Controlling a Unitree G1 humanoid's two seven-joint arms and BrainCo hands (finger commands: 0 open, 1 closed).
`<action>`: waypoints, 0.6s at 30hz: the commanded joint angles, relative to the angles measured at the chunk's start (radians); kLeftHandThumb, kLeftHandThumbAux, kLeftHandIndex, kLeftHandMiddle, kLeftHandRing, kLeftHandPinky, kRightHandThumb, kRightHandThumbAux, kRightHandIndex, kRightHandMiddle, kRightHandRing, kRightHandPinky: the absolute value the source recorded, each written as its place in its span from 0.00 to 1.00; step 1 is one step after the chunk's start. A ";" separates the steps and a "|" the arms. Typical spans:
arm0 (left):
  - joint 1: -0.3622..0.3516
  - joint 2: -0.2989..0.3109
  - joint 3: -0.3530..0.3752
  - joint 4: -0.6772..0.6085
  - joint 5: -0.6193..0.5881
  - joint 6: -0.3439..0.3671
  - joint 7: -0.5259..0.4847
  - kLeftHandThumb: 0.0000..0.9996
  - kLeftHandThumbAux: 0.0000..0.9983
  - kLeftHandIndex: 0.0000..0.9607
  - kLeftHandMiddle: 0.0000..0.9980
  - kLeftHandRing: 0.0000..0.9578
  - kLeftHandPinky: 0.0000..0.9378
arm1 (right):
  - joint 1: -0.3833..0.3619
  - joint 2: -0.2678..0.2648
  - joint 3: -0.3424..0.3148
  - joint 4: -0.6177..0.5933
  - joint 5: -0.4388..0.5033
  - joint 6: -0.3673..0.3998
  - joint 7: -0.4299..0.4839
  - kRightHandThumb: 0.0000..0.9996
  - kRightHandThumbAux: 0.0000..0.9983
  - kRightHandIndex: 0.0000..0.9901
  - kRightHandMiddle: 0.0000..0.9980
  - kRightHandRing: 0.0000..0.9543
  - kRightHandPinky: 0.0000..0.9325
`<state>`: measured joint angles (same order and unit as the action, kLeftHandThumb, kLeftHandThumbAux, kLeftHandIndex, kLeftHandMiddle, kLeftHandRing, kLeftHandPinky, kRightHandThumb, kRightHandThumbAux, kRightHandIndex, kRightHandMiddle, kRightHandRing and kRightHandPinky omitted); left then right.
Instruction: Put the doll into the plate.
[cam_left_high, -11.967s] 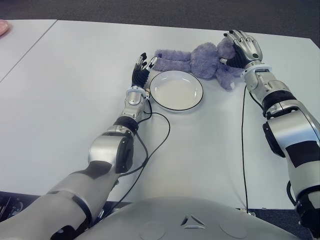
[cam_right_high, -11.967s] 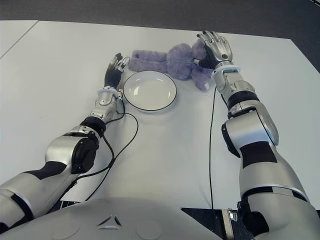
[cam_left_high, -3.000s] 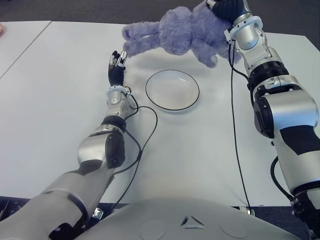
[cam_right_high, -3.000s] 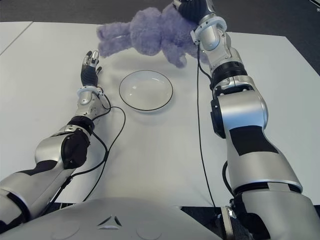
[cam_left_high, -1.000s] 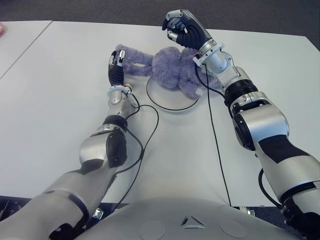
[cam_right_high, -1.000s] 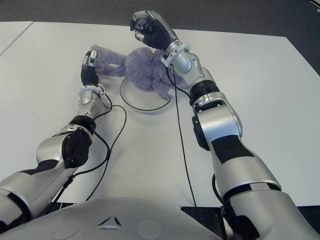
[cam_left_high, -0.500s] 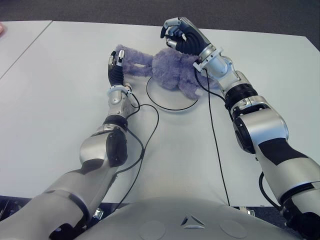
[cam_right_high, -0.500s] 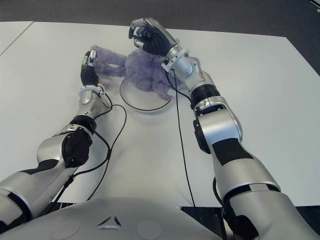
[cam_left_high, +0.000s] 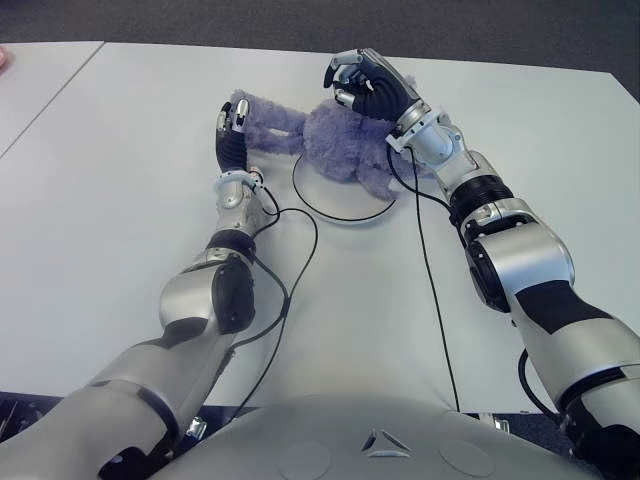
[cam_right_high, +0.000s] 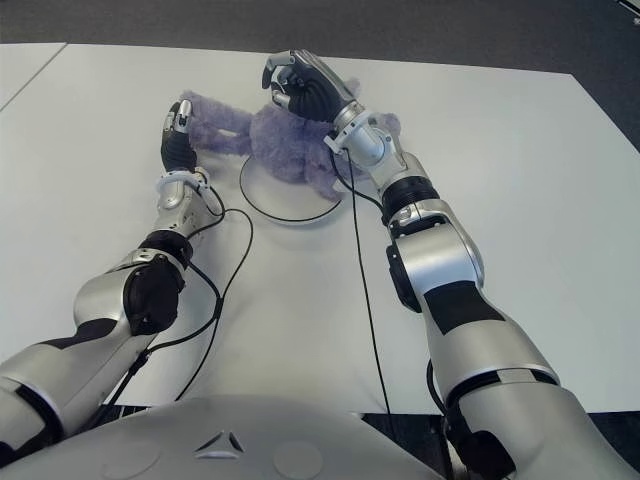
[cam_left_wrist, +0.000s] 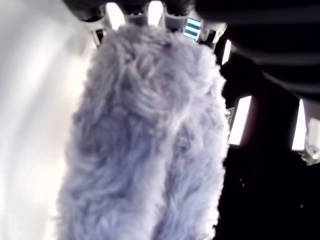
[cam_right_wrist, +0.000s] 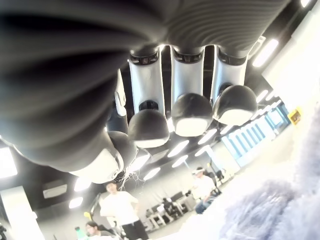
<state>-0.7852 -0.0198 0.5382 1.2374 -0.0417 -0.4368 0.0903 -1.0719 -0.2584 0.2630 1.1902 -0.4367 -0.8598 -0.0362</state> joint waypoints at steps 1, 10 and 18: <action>0.169 -0.043 0.034 0.131 -0.039 0.145 0.043 0.00 0.47 0.00 0.07 0.07 0.09 | 0.001 -0.005 0.008 0.031 -0.008 0.021 0.011 0.70 0.72 0.44 0.88 0.92 0.93; 0.163 -0.043 0.011 0.132 -0.016 0.160 0.069 0.00 0.48 0.00 0.07 0.07 0.07 | -0.016 -0.002 0.006 0.044 -0.005 0.039 0.018 0.70 0.72 0.44 0.87 0.91 0.92; 0.165 -0.043 0.014 0.132 -0.019 0.157 0.067 0.00 0.49 0.00 0.07 0.07 0.08 | -0.080 0.013 -0.002 0.053 -0.006 0.072 -0.018 0.70 0.72 0.44 0.85 0.88 0.88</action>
<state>-0.7855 -0.0203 0.5316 1.2375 -0.0395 -0.4367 0.0985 -1.1033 -0.2556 0.2630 1.2202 -0.4391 -0.8275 -0.0468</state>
